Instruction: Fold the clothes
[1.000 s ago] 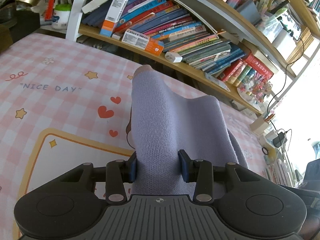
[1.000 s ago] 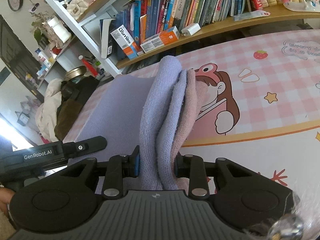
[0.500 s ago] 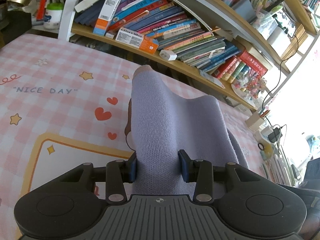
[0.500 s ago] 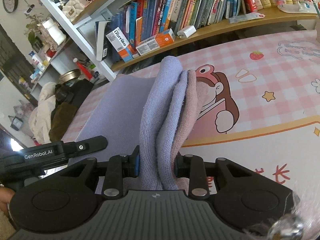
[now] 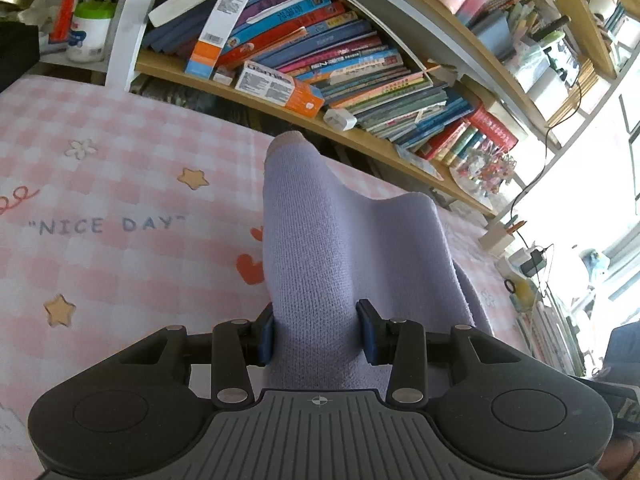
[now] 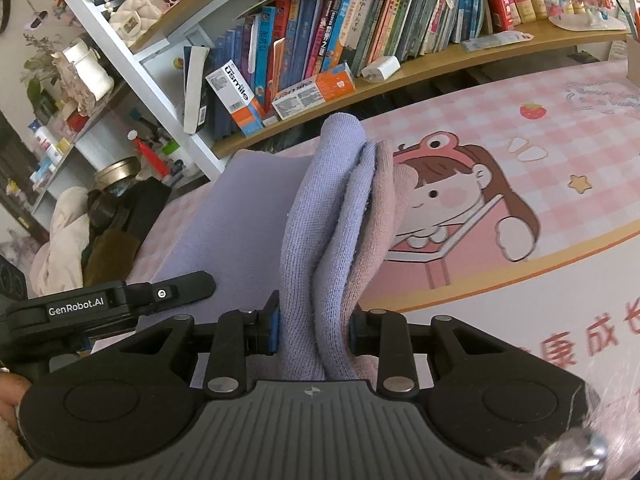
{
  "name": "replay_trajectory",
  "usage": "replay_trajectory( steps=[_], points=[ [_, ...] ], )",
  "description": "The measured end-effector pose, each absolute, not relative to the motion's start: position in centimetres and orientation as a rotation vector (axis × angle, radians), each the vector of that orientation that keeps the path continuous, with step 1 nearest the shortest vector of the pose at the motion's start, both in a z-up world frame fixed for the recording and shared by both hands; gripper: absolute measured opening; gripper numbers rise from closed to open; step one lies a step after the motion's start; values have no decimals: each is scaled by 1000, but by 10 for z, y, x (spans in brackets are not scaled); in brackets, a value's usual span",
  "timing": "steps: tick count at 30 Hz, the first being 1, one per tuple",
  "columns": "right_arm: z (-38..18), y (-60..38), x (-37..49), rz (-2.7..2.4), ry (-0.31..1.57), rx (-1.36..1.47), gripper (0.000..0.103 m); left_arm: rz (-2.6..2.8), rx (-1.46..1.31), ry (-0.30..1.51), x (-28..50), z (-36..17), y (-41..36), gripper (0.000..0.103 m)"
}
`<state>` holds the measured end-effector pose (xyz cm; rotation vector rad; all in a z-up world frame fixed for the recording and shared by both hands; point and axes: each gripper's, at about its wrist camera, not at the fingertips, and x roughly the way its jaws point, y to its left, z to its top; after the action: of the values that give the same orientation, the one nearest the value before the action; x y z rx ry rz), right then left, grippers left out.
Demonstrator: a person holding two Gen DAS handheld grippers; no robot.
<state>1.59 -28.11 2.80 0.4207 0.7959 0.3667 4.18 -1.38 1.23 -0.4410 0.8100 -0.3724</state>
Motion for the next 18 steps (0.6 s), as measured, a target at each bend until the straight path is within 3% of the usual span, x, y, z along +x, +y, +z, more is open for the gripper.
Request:
replay_trajectory(
  steps=[18],
  points=[
    [45, -206, 65, 376, 760, 360, 27, -410, -454, 761, 92, 11, 60, 39]
  ],
)
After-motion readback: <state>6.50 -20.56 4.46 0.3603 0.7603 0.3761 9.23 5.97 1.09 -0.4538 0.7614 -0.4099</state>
